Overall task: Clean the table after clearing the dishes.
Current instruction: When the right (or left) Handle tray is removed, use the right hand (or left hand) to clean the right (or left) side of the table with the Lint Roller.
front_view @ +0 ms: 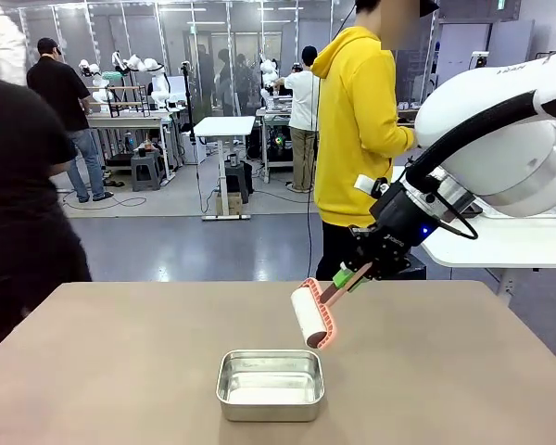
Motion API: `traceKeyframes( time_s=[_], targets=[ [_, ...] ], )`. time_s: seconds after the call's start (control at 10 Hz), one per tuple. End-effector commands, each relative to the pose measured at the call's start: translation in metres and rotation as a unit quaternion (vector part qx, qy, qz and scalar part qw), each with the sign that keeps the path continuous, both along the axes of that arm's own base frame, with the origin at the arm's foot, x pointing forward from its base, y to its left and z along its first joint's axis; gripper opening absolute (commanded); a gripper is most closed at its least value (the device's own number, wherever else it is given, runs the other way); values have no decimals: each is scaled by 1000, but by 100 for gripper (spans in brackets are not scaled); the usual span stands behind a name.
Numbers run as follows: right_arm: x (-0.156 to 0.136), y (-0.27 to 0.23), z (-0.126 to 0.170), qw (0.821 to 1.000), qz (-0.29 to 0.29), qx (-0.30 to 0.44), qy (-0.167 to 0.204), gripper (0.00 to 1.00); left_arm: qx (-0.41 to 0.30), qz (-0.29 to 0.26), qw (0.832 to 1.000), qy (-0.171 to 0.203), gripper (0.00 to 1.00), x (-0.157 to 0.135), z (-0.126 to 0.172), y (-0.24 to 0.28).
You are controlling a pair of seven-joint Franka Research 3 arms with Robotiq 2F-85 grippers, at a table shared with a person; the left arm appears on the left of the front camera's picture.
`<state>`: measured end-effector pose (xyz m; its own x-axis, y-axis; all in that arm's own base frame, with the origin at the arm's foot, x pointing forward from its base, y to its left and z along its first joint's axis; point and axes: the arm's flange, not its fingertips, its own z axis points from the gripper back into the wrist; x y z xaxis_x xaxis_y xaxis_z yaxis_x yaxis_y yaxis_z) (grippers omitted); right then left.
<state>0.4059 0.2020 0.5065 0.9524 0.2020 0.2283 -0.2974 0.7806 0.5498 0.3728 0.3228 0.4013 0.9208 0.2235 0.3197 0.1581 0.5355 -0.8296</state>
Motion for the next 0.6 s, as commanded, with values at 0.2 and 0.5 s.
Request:
traceKeyframes(
  time_s=[0.2,0.5],
  targets=[
    [20,-35,22,997,-39,55,32,20,0,-2,1000,1,100,-4,3,1],
    [43,-90,7,986,-91,123,65,20,0,-2,1000,1,100,-4,3,1]
  ],
)
